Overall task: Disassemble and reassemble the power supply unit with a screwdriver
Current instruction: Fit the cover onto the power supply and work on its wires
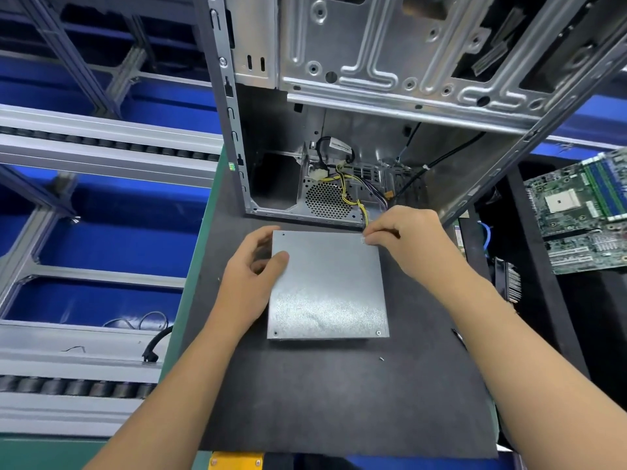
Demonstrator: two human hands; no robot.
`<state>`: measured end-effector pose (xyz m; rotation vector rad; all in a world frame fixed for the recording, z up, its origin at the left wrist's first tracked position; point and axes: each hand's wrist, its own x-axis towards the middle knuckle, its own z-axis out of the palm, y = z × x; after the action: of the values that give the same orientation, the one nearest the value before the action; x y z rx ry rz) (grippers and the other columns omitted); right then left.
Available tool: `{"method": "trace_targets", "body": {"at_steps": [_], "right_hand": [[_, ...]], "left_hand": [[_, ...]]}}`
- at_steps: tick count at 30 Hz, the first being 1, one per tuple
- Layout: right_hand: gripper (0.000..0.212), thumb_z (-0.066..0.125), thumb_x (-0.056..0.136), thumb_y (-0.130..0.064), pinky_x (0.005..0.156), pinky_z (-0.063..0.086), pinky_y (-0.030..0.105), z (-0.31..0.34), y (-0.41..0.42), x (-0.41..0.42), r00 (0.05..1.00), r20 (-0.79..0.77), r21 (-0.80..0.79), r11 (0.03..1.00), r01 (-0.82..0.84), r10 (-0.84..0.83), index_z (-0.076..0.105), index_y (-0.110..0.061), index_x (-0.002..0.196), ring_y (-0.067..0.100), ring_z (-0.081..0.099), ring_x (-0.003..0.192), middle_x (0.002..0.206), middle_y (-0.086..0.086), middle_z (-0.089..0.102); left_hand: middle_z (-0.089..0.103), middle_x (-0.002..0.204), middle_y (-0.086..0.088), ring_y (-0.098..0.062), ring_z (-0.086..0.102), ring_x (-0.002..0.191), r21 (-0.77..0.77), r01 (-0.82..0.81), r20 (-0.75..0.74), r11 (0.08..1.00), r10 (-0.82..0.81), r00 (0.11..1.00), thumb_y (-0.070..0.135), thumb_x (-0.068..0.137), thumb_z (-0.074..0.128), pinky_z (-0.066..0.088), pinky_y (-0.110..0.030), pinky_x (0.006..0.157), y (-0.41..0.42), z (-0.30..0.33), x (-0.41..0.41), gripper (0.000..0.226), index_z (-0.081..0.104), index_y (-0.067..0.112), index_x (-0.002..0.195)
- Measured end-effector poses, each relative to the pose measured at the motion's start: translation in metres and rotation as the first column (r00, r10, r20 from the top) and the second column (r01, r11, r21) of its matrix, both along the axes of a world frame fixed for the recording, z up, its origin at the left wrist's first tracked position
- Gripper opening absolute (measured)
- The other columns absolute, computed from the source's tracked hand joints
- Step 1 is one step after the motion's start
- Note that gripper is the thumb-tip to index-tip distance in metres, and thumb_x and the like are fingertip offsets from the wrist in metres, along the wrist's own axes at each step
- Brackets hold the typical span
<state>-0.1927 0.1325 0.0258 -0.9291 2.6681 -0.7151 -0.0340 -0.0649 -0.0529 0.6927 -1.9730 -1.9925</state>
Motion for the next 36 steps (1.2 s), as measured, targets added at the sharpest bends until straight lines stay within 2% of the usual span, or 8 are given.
{"method": "trace_targets", "body": {"at_steps": [7,11,16,23,27,29,32,36], "right_hand": [[0.011,0.067,0.091,-0.006,0.09,0.046,0.03,-0.014,0.007,0.017,0.963,-0.263,-0.043,0.996,-0.077,0.063,0.078,-0.006,0.095,0.028,0.064,0.094,0.095,0.008,0.071],[0.012,0.067,0.092,-0.004,0.091,0.051,0.041,-0.02,0.008,0.021,0.958,-0.284,-0.099,0.993,-0.064,0.034,0.077,-0.003,0.098,0.031,0.065,0.095,0.096,0.01,0.072],[0.014,0.066,0.092,-0.002,0.093,0.049,0.037,-0.025,0.007,0.026,0.959,-0.282,-0.143,0.989,-0.02,-0.021,0.076,-0.001,0.102,0.032,0.065,0.096,0.098,0.012,0.072],[0.025,0.059,0.095,-0.003,0.093,0.035,0.002,-0.027,0.023,0.035,0.965,-0.117,-0.286,0.938,0.194,-0.235,0.071,-0.008,0.117,0.008,0.06,0.102,0.109,-0.003,0.07],[0.009,0.07,0.09,-0.016,0.078,0.044,0.01,-0.037,0.061,0.056,0.901,0.058,-0.211,0.877,0.432,-0.43,0.073,-0.025,0.093,0.002,0.06,0.078,0.094,-0.005,0.072],[0.018,0.084,0.076,-0.025,0.068,0.041,0.007,-0.046,0.079,0.076,0.906,0.213,-0.018,0.926,0.377,-0.365,0.068,-0.033,0.077,-0.002,0.056,0.068,0.081,-0.005,0.069],[0.028,0.091,0.064,-0.033,0.063,0.04,0.009,-0.062,0.091,0.107,0.897,0.368,0.161,0.967,0.199,-0.246,0.067,-0.035,0.078,0.0,0.054,0.068,0.08,-0.009,0.063],[0.017,0.081,0.08,-0.021,0.075,0.04,0.019,-0.08,0.094,0.126,0.946,0.266,0.139,0.978,0.154,-0.186,0.072,-0.019,0.094,0.003,0.05,0.076,0.084,-0.008,0.055]], "left_hand": [[0.065,0.124,0.01,-0.002,0.061,0.114,0.004,-0.01,0.007,1.0,0.01,1.0,0.017,0.094,0.065,0.048,-0.02,0.094,0.0,-0.001,0.0,0.039,0.061,0.049,0.116],[0.064,0.124,0.012,0.0,0.059,0.115,-0.009,-0.009,0.014,1.0,0.009,1.0,0.019,0.094,0.065,0.048,-0.01,0.088,0.0,0.0,0.001,0.038,0.06,0.047,0.119],[0.063,0.127,0.01,-0.003,0.058,0.119,-0.019,-0.004,0.018,1.0,0.005,1.0,0.019,0.094,0.065,0.048,-0.015,0.092,0.001,-0.002,0.0,0.038,0.059,0.042,0.124],[0.064,0.127,0.009,-0.005,0.059,0.12,-0.023,-0.012,0.012,1.0,0.012,1.0,0.017,0.095,0.064,0.048,-0.022,0.099,0.0,-0.002,0.0,0.037,0.059,0.037,0.127],[0.064,0.127,0.011,-0.001,0.058,0.119,-0.027,-0.021,0.005,0.999,0.021,1.0,0.018,0.096,0.064,0.048,-0.016,0.096,0.001,0.0,0.0,0.037,0.058,0.043,0.122],[0.065,0.126,0.011,-0.001,0.059,0.117,-0.03,-0.025,0.001,0.999,0.025,1.0,0.018,0.095,0.064,0.048,-0.013,0.095,0.001,0.0,0.0,0.037,0.059,0.043,0.121],[0.065,0.124,0.013,0.0,0.06,0.116,-0.028,-0.027,-0.009,0.999,0.027,1.0,0.017,0.095,0.064,0.047,-0.009,0.09,0.002,-0.001,-0.001,0.036,0.059,0.04,0.123],[0.067,0.123,0.014,-0.002,0.061,0.115,-0.007,-0.038,-0.022,0.999,0.038,0.999,0.017,0.095,0.064,0.048,-0.01,0.088,0.002,-0.003,0.0,0.036,0.061,0.036,0.125]]}}
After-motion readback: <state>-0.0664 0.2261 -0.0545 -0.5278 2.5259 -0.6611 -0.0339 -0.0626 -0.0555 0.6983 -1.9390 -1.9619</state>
